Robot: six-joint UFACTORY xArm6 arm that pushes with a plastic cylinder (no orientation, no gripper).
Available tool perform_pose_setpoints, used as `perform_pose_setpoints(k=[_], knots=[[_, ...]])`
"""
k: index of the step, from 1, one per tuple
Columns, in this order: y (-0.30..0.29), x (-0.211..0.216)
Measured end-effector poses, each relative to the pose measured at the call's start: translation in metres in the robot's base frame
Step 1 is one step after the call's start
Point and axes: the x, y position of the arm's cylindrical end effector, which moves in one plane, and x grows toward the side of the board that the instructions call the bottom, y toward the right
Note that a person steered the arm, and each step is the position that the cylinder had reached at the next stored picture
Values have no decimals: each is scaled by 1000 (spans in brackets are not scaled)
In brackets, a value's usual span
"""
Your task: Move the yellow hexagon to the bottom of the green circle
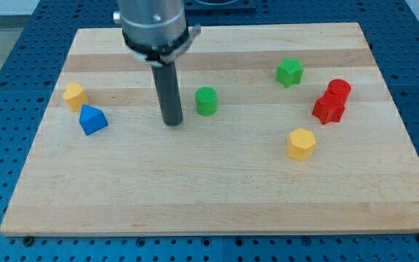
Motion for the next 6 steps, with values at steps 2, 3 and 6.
perform_pose_setpoints(k=[2,3,6], knots=[[159,-24],[198,21],[201,87]])
